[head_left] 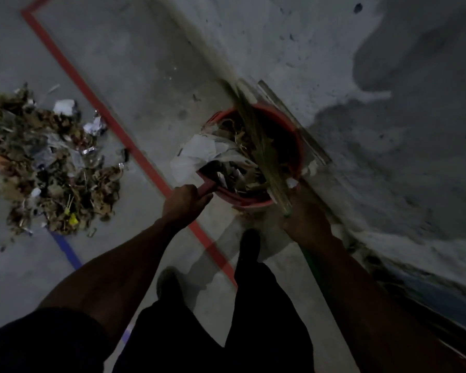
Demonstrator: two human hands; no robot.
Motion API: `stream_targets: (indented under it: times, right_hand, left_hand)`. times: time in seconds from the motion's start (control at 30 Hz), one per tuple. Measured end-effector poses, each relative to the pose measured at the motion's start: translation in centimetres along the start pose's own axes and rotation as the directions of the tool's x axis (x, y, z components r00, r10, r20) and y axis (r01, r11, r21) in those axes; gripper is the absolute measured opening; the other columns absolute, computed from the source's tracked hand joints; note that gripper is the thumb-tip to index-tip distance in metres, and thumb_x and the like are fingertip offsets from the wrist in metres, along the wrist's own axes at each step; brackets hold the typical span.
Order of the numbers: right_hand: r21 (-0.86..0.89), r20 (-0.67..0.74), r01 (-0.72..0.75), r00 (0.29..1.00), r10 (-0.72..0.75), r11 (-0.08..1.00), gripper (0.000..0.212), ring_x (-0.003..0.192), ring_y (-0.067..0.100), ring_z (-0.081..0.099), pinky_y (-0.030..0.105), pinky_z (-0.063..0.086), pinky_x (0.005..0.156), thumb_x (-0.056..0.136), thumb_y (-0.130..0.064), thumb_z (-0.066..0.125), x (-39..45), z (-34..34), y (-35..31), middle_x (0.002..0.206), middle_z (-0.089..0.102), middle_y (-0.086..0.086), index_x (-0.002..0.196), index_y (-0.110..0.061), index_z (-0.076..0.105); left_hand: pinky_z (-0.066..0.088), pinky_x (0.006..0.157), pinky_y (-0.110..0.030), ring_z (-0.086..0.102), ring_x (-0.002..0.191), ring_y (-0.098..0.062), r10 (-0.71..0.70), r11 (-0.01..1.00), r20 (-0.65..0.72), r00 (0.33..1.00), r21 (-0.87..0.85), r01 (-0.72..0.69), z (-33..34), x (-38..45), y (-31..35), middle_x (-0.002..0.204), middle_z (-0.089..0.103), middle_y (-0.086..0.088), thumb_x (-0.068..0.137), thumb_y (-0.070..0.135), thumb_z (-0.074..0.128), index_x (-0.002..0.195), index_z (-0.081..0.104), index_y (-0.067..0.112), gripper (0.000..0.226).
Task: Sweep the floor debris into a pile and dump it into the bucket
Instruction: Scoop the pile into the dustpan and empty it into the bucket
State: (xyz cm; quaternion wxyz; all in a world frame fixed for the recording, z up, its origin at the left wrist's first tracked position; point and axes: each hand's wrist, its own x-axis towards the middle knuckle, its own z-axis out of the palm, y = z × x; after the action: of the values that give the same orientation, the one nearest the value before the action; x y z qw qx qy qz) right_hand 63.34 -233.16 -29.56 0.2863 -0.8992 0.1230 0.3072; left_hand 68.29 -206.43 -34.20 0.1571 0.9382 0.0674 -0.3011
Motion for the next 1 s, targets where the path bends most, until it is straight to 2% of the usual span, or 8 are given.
stream_targets:
  times: [0.1, 0.27, 0.4, 0.53, 0.6, 0.77, 0.87, 1.0]
  right_hand:
    - [-0.066, 0.036, -0.043, 0.998, 0.045, 0.997, 0.076, 0.115, 0.036, 0.056, 0.039, 0.048, 0.091, 0.090, -0.025, 0.062, 1.0, 0.0, 1.0, 0.131, 0.056, 0.014, 0.154, -0.025, 0.020]
    - [-0.007, 0.057, -0.077, 0.995, 0.077, 0.997, 0.078, 0.116, 0.031, 0.056, 0.029, 0.042, 0.084, 0.093, -0.028, 0.061, 0.8, 0.3, 2.0, 0.131, 0.057, 0.010, 0.156, -0.028, 0.016]
    - [0.061, 0.096, -0.083, 0.992, 0.077, 0.995, 0.076, 0.113, 0.027, 0.058, 0.024, 0.040, 0.081, 0.092, -0.028, 0.064, 0.7, 0.7, 2.5, 0.127, 0.060, 0.007, 0.155, -0.028, 0.021]
    - [0.058, 0.151, -0.067, 0.987, 0.058, 0.996, 0.078, 0.105, 0.026, 0.061, 0.025, 0.045, 0.078, 0.091, -0.028, 0.063, 1.0, 1.6, 3.0, 0.117, 0.064, 0.006, 0.155, -0.032, 0.018]
    - [0.051, 0.185, -0.052, 0.982, 0.042, 0.997, 0.078, 0.104, 0.026, 0.062, 0.030, 0.050, 0.082, 0.090, -0.028, 0.063, 1.4, 2.1, 3.4, 0.115, 0.065, 0.007, 0.154, -0.034, 0.019]
    - [-0.055, 0.265, -0.002, 0.964, 0.017, 0.998, 0.077, 0.102, 0.027, 0.062, 0.025, 0.041, 0.072, 0.088, -0.026, 0.062, 4.3, 2.8, 4.9, 0.110, 0.064, 0.005, 0.153, -0.040, 0.023]
    - [-0.127, 0.298, 0.071, 0.954, -0.030, 0.989, 0.074, 0.097, 0.029, 0.063, 0.024, 0.038, 0.068, 0.088, -0.024, 0.061, 6.9, 2.4, 5.7, 0.097, 0.060, 0.003, 0.152, -0.040, 0.026]
    - [-0.223, 0.380, 0.107, 0.925, -0.015, 0.969, 0.067, 0.111, 0.032, 0.059, 0.026, 0.040, 0.075, 0.089, -0.026, 0.060, 10.4, 3.0, 5.7, 0.121, 0.060, 0.009, 0.150, -0.032, 0.033]
  left_hand:
    - [0.040, 0.055, -0.032, 0.062, 0.072, -0.032, -0.047, 0.999, 0.010, 0.999, 0.003, 0.047, 0.3, 1.9, 1.3, 0.075, 0.062, -0.014, 0.090, 0.049, 0.057, 0.075, 0.058, 0.007, 0.045]
    - [0.040, 0.060, -0.029, 0.064, 0.081, -0.034, -0.094, 0.996, 0.031, 0.995, 0.012, 0.094, 0.0, 4.1, 3.5, 0.085, 0.063, -0.017, 0.088, 0.044, 0.056, 0.083, 0.058, 0.007, 0.038]
    - [0.047, 0.063, -0.031, 0.064, 0.084, -0.033, -0.019, 0.992, 0.039, 0.999, 0.122, 0.015, -0.1, 5.6, 5.0, 0.096, 0.066, -0.015, 0.093, 0.032, 0.050, 0.111, 0.066, 0.019, 0.027]
    - [0.041, 0.059, -0.031, 0.060, 0.077, -0.030, -0.005, 0.972, 0.028, 1.000, 0.234, -0.002, 0.4, 7.2, 6.1, 0.095, 0.065, -0.013, 0.096, 0.020, 0.043, 0.120, 0.062, 0.020, 0.031]
    - [0.040, 0.058, -0.031, 0.059, 0.079, -0.030, 0.033, 0.958, 0.043, 0.999, 0.285, -0.044, 0.6, 7.9, 6.6, 0.093, 0.062, -0.011, 0.097, 0.015, 0.040, 0.131, 0.055, 0.034, 0.041]
    - [0.040, 0.058, -0.029, 0.056, 0.078, -0.024, 0.093, 0.933, 0.106, 0.990, 0.338, -0.124, 1.9, 10.1, 6.2, 0.109, 0.064, -0.002, 0.098, 0.013, 0.040, 0.133, 0.047, 0.048, 0.050]
    - [0.040, 0.057, -0.029, 0.050, 0.070, -0.022, 0.114, 0.933, 0.099, 0.988, 0.330, -0.141, 2.6, 10.6, 5.5, 0.099, 0.065, -0.004, 0.098, 0.014, 0.039, 0.133, 0.048, 0.047, 0.050]
    - [0.042, 0.059, -0.030, 0.061, 0.078, -0.029, 0.123, 0.943, 0.087, 0.989, 0.299, -0.143, 4.1, 11.1, 4.4, 0.092, 0.063, -0.009, 0.100, 0.021, 0.038, 0.134, 0.050, 0.041, 0.042]
